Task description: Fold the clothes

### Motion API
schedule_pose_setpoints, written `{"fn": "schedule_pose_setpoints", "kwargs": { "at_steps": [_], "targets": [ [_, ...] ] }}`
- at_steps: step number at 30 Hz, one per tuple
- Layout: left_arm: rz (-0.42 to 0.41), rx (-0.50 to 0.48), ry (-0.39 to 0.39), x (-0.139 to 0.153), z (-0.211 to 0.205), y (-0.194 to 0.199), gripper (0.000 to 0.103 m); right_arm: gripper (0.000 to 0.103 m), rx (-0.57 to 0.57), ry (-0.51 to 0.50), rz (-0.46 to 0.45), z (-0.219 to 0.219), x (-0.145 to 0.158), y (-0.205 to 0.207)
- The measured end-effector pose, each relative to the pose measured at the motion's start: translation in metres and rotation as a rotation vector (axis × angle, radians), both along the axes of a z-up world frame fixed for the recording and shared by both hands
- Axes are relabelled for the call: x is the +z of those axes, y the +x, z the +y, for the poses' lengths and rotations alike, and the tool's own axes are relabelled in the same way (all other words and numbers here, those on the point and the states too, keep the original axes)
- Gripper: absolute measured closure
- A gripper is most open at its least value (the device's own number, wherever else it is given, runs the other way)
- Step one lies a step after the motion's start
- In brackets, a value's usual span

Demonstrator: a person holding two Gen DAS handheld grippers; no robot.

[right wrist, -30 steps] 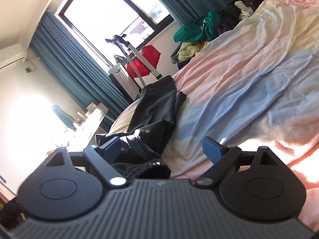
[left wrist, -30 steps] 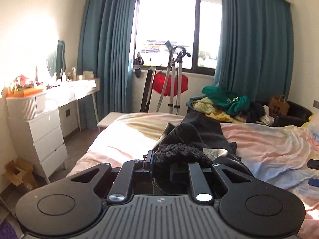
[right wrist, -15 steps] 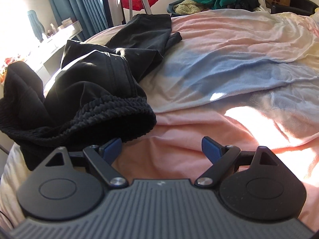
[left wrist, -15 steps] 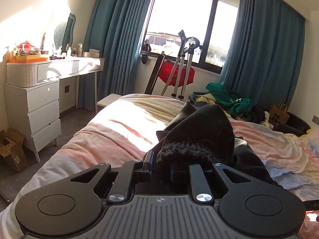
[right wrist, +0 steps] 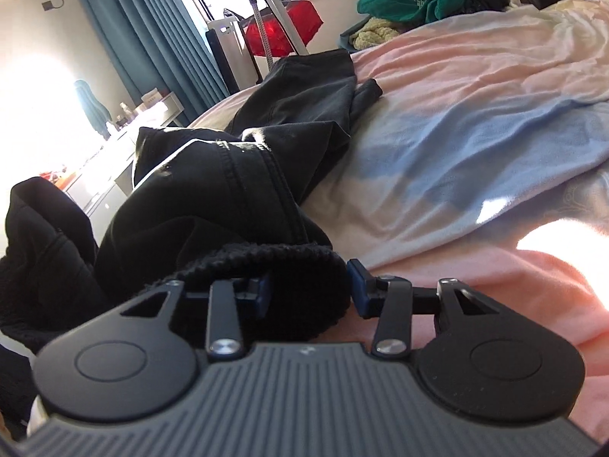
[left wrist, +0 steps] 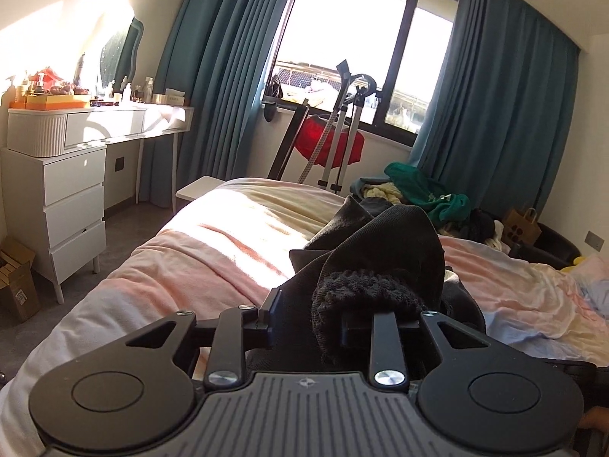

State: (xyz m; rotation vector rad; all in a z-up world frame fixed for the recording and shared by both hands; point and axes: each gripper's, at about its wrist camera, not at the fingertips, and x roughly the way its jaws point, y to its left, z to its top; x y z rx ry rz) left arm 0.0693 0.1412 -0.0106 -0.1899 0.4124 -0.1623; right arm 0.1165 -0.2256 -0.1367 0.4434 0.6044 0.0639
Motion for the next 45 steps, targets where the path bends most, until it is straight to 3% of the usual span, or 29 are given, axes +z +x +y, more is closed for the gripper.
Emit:
{"fn": "schedule_pose_setpoints", "kwargs": {
  "at_steps": [5, 8, 11, 17, 22, 23, 25, 26, 28, 30, 37, 42, 45],
  "targets": [
    [0.068, 0.005, 0.001, -0.002, -0.001, 0.0, 0.062, 0.093, -0.058, -0.013, -0.085, -0.003, 0.02, -0.02],
    [0.11, -0.008, -0.073, -0.007, 0.002, 0.001, 0.057, 0.094, -0.106, -0.011, -0.152, -0.008, 0.035, -0.037],
    [0.09, -0.009, -0.035, -0.008, -0.006, 0.0, 0.053, 0.094, -0.113, -0.043, -0.223, -0.006, 0.054, -0.051],
    [0.08, 0.024, -0.005, -0.013, -0.018, 0.008, 0.051, 0.094, -0.082, -0.206, -0.357, 0.018, 0.079, -0.074],
    [0.087, 0.048, -0.039, -0.019, -0.019, 0.027, 0.051, 0.094, -0.07, -0.272, -0.326, 0.021, 0.079, -0.069],
    [0.086, 0.043, -0.046, -0.02, -0.019, 0.03, 0.055, 0.093, -0.079, -0.271, -0.295, 0.019, 0.076, -0.064],
    [0.082, 0.018, -0.05, -0.023, -0.023, 0.033, 0.076, 0.092, -0.091, -0.212, -0.206, 0.006, 0.064, -0.052],
    [0.073, 0.013, -0.044, -0.024, -0.027, 0.031, 0.093, 0.092, -0.099, -0.167, -0.163, -0.002, 0.056, -0.046],
    [0.05, 0.01, -0.023, -0.023, -0.038, 0.026, 0.093, 0.093, -0.111, -0.1, -0.084, -0.015, 0.041, -0.035],
    [0.021, -0.017, -0.013, -0.017, -0.046, 0.019, 0.094, 0.093, -0.115, -0.107, -0.048, -0.017, 0.031, -0.028],
    [-0.075, 0.042, -0.049, 0.025, -0.026, 0.015, 0.095, 0.094, -0.112, -0.022, -0.04, -0.008, 0.025, -0.05],
    [-0.154, 0.083, -0.085, 0.108, 0.007, 0.05, 0.095, 0.094, -0.03, -0.101, -0.145, 0.043, 0.052, -0.08],
    [-0.205, 0.081, -0.091, 0.169, 0.026, 0.073, 0.095, 0.094, 0.047, -0.126, -0.243, 0.095, 0.068, -0.098]
  ]
}}
